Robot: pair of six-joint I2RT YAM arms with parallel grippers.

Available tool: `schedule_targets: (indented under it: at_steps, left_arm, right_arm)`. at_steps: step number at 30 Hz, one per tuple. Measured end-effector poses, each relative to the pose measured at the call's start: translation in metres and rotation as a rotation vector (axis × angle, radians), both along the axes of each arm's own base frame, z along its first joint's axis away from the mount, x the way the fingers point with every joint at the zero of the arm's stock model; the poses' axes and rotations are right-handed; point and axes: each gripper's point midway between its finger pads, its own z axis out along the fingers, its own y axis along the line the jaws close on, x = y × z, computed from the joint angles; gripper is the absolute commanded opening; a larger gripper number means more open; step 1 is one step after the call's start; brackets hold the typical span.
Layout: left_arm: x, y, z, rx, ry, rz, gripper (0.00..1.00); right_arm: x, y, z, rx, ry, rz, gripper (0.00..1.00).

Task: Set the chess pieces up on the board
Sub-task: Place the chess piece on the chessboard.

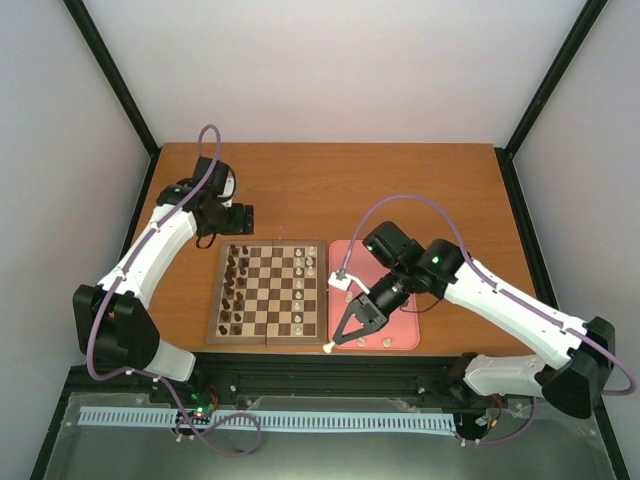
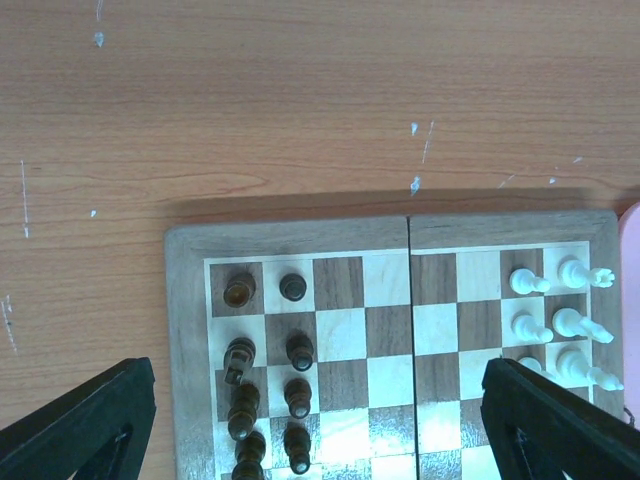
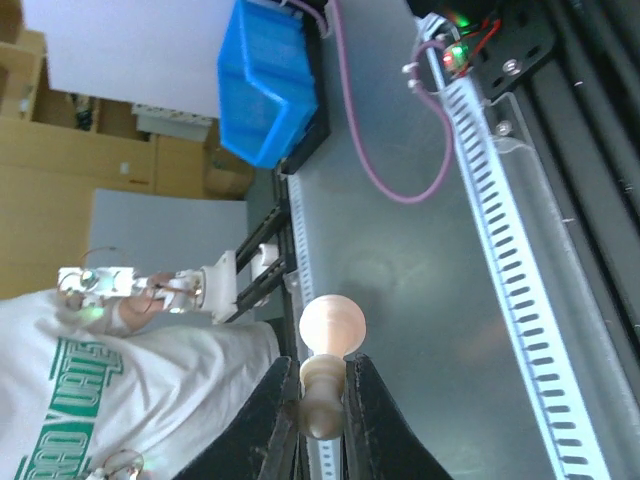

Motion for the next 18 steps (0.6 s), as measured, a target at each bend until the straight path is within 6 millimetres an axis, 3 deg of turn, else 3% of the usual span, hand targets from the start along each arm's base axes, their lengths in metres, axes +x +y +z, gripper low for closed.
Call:
schedule_targets:
  at_steps: [10,18]
  left_arm:
    - [0.003,-0.002,0.002,-0.012,-0.014,-0.005,1.0]
    - [0.003,-0.003,-0.001,-0.013,-0.003,-0.006,1.0]
  right_arm:
    - [-0.02,-0.009,0.0,0.095,0.064,0.058,0.03]
    - [-0.003,-0.006,-0.013,0.021,-0.043,-0.005,0.03]
